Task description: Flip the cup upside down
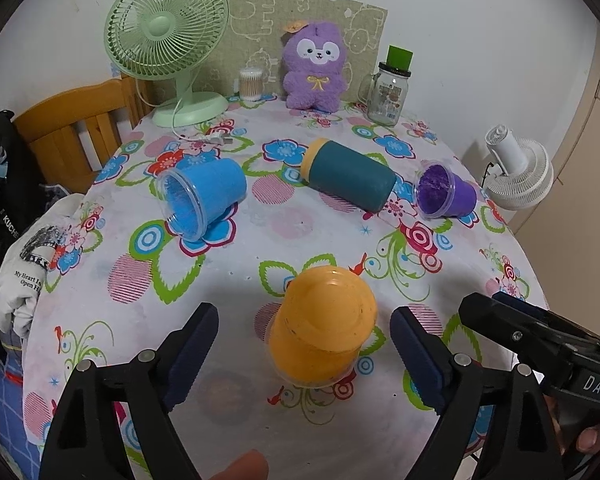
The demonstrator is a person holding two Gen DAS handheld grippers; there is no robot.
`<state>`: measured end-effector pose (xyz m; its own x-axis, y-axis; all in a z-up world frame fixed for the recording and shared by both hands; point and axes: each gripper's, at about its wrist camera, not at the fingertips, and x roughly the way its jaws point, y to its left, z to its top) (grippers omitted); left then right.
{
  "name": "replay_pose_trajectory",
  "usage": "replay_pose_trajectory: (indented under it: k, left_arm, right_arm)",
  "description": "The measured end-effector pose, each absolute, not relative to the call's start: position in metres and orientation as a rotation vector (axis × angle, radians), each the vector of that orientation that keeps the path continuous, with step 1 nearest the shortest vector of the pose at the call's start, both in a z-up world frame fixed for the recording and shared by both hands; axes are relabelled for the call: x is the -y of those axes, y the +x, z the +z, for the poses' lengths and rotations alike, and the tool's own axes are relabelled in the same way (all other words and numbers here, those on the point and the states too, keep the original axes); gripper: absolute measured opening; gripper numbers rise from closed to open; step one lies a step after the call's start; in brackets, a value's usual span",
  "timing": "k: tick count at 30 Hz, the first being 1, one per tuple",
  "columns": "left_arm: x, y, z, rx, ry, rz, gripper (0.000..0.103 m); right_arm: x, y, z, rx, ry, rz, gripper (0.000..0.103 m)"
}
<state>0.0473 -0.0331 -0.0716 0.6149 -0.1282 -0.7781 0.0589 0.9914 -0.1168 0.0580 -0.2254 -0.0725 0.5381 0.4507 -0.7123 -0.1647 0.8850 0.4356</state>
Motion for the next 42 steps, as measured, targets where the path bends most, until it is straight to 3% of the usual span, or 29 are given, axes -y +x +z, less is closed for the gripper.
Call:
replay_pose_trajectory:
  k: [2, 8, 42]
  left_arm:
    - [0.033, 0.046, -0.069, -0.896, -0.082, -0.107, 0.090]
    - [0.032, 0.042, -0.059, -0.871, -0.077, -0.097, 0.094]
    - [0.018, 0.020, -0.007, -0.721, -0.095, -0.069, 0.096]
  right_arm:
    - [0.225, 0.057, -0.069, -0.919, 0.335, 0.368, 0.095]
    - [0.225, 0.054, -0.059, -0.886, 0.319, 0.354, 0.101]
    - [0.206, 0.033, 0.008, -0.694, 0.222, 0.393, 0.101]
